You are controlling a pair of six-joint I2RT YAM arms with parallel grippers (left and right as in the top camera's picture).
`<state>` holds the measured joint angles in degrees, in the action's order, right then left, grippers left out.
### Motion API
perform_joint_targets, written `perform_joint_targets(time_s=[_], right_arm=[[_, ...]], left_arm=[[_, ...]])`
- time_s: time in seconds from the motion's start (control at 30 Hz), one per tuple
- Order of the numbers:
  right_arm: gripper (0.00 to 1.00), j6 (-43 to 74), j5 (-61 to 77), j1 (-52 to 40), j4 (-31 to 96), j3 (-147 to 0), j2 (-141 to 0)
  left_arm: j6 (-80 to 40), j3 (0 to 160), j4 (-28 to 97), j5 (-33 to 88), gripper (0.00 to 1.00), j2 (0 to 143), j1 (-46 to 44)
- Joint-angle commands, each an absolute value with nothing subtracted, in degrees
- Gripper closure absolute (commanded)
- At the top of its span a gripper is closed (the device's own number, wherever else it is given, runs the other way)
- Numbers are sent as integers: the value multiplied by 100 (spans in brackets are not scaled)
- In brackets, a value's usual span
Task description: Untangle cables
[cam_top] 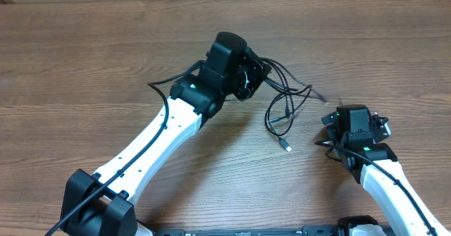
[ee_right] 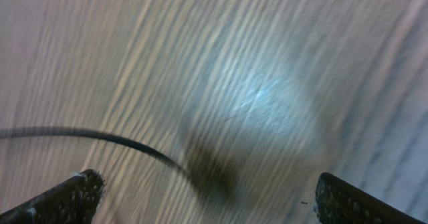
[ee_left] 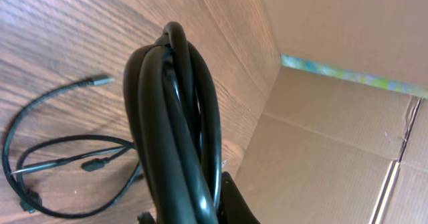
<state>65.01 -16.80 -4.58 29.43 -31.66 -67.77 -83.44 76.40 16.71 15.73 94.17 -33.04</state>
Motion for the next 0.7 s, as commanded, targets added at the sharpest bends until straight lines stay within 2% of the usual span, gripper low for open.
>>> perform_joint_targets(time_s=[0.0, 0.1, 0.13, 0.27, 0.33, 0.43, 0.5, 0.67], right_arm=[[0, 6602, -1800, -285, 2991, -3223, -6759], [0, 6598, -1678, -287, 2965, -3223, -6757], [0, 6460, -1496, -287, 2873, -3223, -6757], [0, 4683, 58, -287, 1813, -3223, -6755], [0, 4136, 858, -287, 1444, -3225, -6751], [0, 3531, 1844, -287, 1085, -3232, -6740], [0, 2971, 2915, -287, 705, -3234, -6619], [0, 2792, 3474, -287, 620, -3234, -6121]], left_arm=[[-7887, 7703, 1662, 1675, 96, 9266, -3111], [-7181, 7703, 1658, 1747, 96, 9266, -3046], [-6512, 7703, 1662, 1763, 96, 9266, -3039], [-3935, 7703, 1881, 1957, 96, 9266, -3039], [-3188, 7703, 2034, 2095, 96, 9266, -3039], [-1798, 7706, 2008, 3177, 96, 9264, -3039], [-47, 7706, 2226, 4665, 96, 9249, -3037], [1140, 7706, 2808, 4923, 96, 9247, -3028]])
